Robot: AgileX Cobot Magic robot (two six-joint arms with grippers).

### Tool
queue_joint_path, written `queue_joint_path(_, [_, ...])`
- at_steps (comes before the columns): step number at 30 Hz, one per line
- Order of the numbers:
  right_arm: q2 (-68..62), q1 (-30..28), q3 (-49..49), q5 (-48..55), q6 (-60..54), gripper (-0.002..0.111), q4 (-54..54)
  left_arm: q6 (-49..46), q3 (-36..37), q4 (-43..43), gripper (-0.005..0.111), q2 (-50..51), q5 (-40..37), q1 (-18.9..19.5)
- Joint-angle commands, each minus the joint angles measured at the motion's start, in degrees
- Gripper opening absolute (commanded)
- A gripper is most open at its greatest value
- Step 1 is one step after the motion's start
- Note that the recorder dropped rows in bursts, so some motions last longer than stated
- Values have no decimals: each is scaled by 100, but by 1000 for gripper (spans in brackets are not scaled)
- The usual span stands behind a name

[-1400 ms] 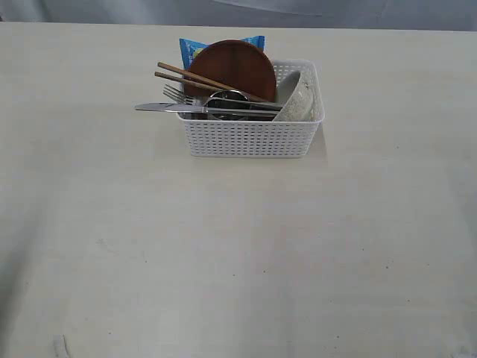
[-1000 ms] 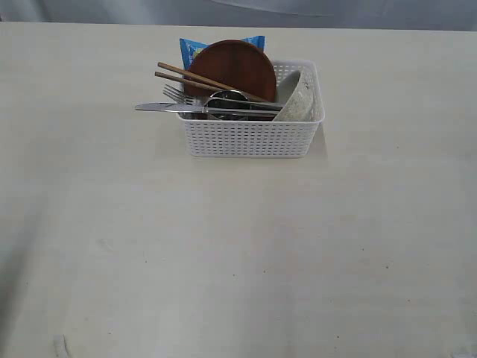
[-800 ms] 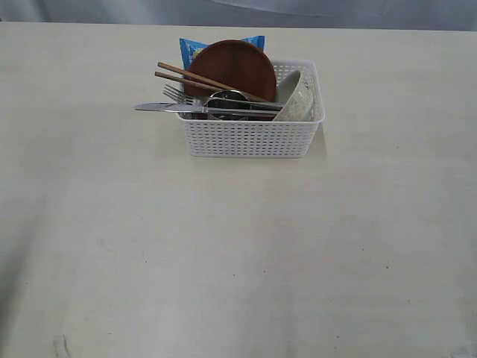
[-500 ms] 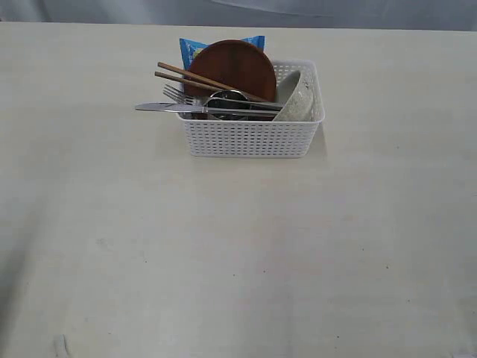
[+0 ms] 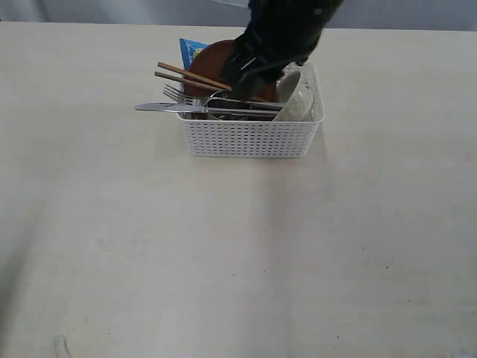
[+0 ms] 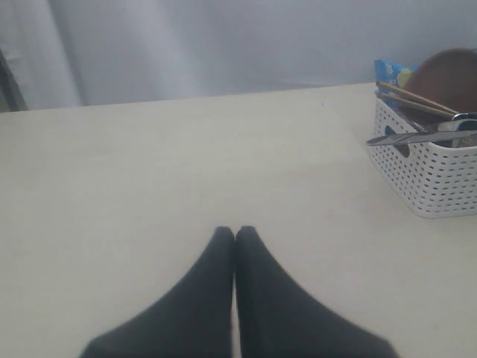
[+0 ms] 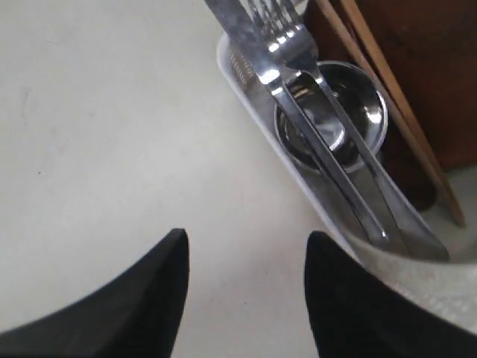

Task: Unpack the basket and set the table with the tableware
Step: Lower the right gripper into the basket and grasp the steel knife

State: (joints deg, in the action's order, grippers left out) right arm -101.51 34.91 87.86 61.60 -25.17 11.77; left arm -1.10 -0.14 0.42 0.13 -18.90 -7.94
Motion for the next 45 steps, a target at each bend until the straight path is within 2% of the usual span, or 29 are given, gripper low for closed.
queue_joint_path(1, [-550,224,422,-55,-374,46,-69,8,14,-11,0,-13,50,-43])
queue_joint_path(16, [-1318,289,539,-857,-424,46,-595,8,14,-11,0,-13,50,-43])
queue_joint_path(37, [-1738,345,528,-1078,-702,45,-1076,8,14,-11,0,-13,50,-43])
queue_joint_path(39, [-1749,345,528,-1091,-702,38,-1087,8,14,-11,0,-13,50,-43])
queue_joint_path(43, [-1749,345,528,-1113,-715,10,-1087,8,14,-11,0,-13,50,-43])
queue_joint_path(45, [-1749,345,528,-1101,-725,-1,-1087,8,14,-11,0,-13,50,-43])
